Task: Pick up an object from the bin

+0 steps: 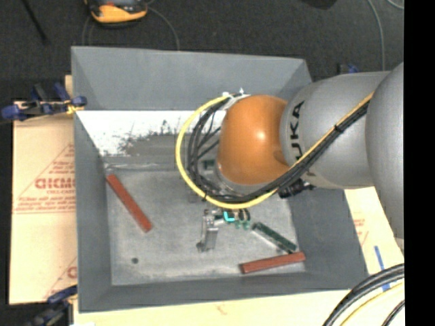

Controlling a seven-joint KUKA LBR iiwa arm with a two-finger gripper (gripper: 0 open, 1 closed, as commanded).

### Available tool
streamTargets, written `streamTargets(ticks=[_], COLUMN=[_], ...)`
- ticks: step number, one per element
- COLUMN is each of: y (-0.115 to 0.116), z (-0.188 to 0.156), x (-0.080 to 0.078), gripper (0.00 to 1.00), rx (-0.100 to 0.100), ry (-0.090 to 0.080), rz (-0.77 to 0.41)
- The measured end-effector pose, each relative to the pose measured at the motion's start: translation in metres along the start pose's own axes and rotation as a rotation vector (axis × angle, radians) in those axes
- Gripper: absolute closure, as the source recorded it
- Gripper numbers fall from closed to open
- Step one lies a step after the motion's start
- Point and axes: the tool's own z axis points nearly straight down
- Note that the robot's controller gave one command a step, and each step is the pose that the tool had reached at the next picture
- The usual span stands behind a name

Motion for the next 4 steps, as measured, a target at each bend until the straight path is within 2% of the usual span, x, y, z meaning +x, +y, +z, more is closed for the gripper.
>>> streamTargets(ticks=[1, 2, 3, 4], y=[0.000, -0.031, -0.077, -0.054], z=[-0.004, 0.027, 0.049, 0.074], x=[-0.002, -0.008, -0.024, -0.025], gripper=[0.00, 0.00, 0.00, 1.00], rx=[-0.001, -0.001, 0.002, 0.000], ry=[-0.007, -0.013, -0.008, -0.006], rz=[0.003, -0.084, -0.336, -0.425])
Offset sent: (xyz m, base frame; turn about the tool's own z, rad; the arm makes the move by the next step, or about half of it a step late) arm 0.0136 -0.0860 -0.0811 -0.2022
